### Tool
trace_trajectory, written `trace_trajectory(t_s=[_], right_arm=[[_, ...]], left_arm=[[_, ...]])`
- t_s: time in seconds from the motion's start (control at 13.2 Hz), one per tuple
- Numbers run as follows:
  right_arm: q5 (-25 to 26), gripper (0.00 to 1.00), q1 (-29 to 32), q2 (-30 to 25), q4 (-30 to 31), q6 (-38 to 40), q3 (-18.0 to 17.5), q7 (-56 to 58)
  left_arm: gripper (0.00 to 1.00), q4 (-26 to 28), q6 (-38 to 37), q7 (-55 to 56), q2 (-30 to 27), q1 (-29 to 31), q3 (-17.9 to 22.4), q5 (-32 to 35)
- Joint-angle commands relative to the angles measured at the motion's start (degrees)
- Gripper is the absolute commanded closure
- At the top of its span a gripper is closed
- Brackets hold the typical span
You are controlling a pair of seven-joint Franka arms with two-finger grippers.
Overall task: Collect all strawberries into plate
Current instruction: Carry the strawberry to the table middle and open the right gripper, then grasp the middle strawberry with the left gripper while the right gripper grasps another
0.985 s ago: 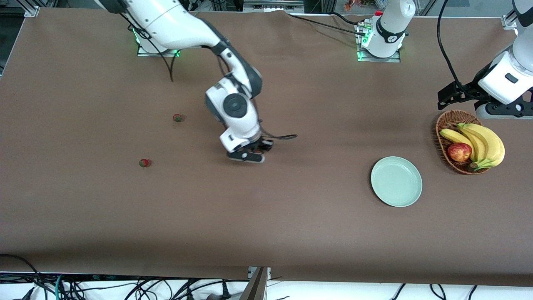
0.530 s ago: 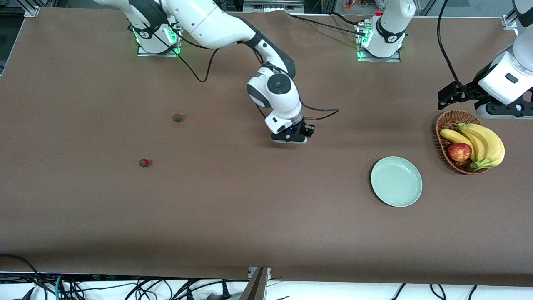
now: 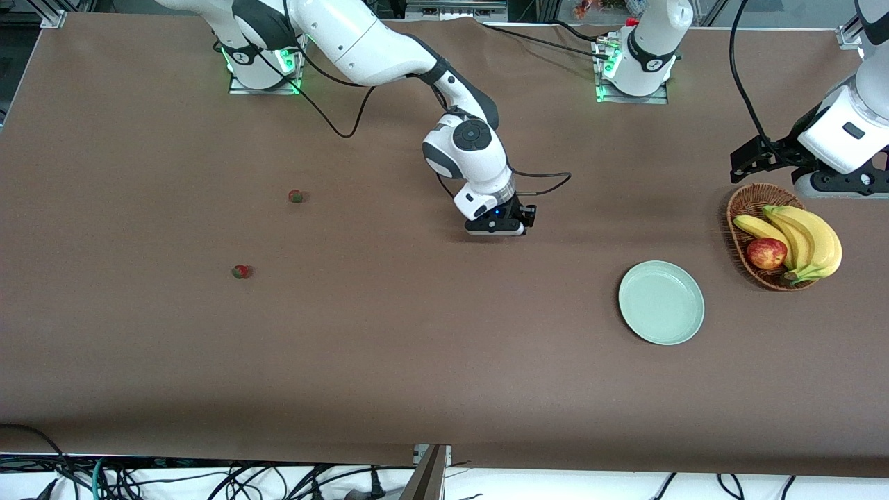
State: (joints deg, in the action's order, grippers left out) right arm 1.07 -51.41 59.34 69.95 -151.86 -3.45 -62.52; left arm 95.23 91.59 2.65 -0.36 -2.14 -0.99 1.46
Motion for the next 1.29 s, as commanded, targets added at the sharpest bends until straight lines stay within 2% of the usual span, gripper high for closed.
trace_trajectory(t_s=[0.0, 0.23, 0.45, 0.61, 0.91, 1.06, 1.21], right_arm=[[0.2, 0.0, 2.3, -2.5, -1.6, 5.3, 1.2, 1.3], [-0.2, 0.0, 7.5, -8.0, -1.1, 16.9, 0.9, 8.6], [-0.4, 0.0, 12.1, -12.2, -1.0, 29.6, 1.2, 18.1], [-0.4, 0.0, 14.9, -14.4, -0.9, 36.7, 1.2, 23.5], [-0.3, 0.0, 20.8, -18.8, 1.9, 48.7, 2.7, 35.2], [-0.2, 0.0, 22.9, -19.7, 2.2, 52.4, 3.1, 40.9], [-0.3, 0.0, 23.5, -21.4, 5.4, 52.8, 6.0, 46.5]], left_arm=[[0.0, 0.0, -0.6, -0.5, -0.8, 0.1, 0.1, -1.0], [0.0, 0.0, -2.4, -2.9, 1.9, -0.9, -0.4, -1.0], [0.0, 0.5, -7.7, -2.6, 3.6, -1.4, -4.1, -1.4], [0.0, 1.2, -8.5, -2.6, 6.9, -1.3, -5.4, -2.7], [0.0, 1.5, -0.4, -0.7, 13.1, -3.2, -6.6, -5.8], [0.0, 1.5, 4.2, 6.4, 16.0, -7.0, -7.1, -5.8], [0.0, 1.5, 9.7, 14.3, 20.4, -12.1, -7.1, -5.0]])
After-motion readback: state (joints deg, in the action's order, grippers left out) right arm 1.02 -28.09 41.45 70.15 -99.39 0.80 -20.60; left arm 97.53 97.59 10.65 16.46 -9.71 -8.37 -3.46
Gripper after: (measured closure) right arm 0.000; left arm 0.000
